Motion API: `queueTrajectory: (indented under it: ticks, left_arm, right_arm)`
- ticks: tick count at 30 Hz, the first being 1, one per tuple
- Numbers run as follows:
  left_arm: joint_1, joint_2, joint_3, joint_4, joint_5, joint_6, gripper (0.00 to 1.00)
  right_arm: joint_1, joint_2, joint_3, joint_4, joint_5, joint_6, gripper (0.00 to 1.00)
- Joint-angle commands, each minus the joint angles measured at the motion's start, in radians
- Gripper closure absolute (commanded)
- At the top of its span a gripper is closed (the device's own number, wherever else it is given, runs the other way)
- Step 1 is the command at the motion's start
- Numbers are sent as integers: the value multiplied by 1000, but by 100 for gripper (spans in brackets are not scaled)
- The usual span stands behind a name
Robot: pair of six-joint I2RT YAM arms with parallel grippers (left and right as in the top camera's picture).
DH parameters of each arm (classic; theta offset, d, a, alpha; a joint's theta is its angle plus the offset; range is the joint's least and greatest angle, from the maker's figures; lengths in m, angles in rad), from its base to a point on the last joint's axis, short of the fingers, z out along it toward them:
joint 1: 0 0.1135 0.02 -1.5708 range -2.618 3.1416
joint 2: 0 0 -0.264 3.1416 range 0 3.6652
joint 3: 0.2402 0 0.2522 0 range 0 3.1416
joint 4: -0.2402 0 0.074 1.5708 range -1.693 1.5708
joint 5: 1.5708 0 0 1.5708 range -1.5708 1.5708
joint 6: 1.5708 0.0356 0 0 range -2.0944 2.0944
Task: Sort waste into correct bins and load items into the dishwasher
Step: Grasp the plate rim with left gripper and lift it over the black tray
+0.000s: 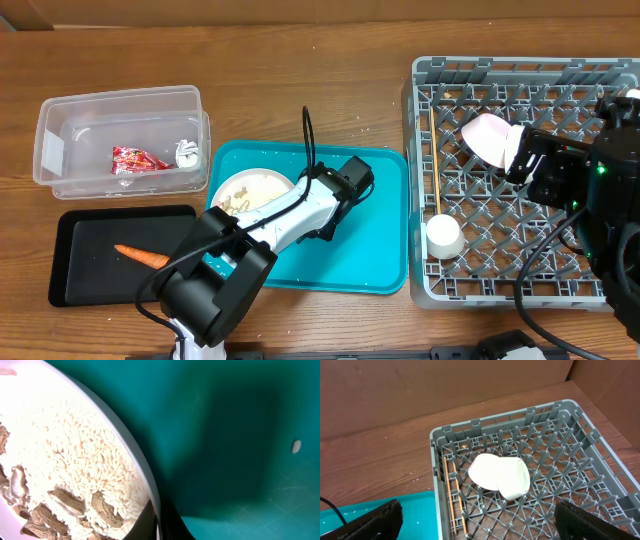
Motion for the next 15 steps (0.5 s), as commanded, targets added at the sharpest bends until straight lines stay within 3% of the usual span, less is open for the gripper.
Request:
queueTrajectory:
  ticks: [1, 10, 15]
  left_arm:
    - [-12, 40, 1, 11, 13, 18, 96]
    - [-43, 40, 4, -14, 1, 18, 96]
    - [-66, 38, 26, -88, -48, -46, 96]
  right_arm:
    - [3, -2, 9, 3, 14, 8, 0]
    - [3, -2, 9, 3, 14, 8, 0]
    - [3, -2, 9, 2, 14, 8, 0]
